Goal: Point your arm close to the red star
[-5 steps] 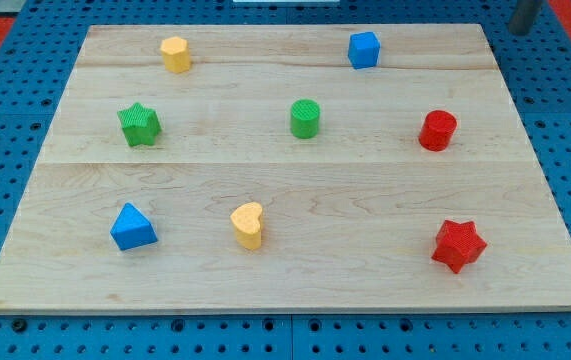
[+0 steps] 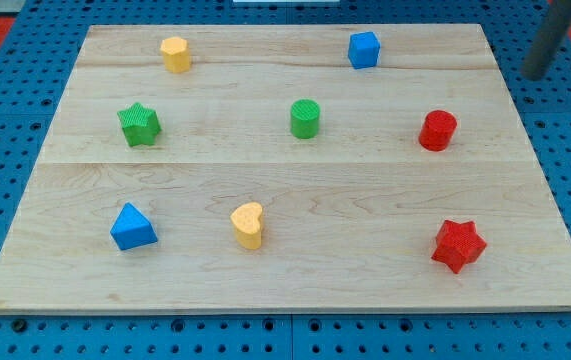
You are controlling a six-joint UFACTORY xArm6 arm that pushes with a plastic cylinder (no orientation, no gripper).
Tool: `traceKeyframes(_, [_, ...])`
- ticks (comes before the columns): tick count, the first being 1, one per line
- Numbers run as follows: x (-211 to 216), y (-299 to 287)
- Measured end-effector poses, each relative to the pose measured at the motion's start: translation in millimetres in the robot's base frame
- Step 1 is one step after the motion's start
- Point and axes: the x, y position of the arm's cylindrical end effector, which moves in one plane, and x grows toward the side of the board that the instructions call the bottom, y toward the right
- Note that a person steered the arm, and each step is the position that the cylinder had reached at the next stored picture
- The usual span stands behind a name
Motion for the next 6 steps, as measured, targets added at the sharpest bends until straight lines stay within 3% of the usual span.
traceKeyframes(1, [88, 0])
traceKeyframes(4, [297, -39])
traceKeyframes(5, [299, -82])
traceKeyframes(6, [299, -225])
